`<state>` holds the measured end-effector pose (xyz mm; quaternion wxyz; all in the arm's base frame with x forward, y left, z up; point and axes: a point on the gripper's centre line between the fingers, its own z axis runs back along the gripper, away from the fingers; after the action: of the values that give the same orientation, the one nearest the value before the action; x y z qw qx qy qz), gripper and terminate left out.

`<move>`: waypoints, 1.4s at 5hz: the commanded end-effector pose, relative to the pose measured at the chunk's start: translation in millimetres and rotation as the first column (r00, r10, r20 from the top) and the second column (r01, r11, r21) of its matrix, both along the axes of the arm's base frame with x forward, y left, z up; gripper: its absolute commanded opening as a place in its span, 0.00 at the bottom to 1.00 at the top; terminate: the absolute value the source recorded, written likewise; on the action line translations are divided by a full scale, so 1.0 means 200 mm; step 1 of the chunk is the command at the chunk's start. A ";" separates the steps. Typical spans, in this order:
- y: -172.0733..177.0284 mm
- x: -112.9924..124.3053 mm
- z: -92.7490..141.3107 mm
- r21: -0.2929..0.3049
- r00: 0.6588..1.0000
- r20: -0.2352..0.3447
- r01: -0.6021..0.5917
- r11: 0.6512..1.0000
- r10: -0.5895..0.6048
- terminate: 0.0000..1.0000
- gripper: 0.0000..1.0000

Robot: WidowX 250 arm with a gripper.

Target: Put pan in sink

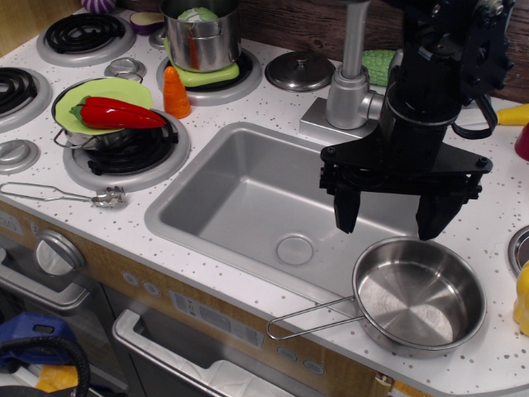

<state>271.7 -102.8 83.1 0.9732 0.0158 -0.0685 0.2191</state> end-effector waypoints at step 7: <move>0.04 0.10 -0.26 0.099 0.919 0.068 0.381 0.919 -0.388 0.00 1.00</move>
<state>287.5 -94.3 20.3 0.9930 0.0349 -0.1102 0.0264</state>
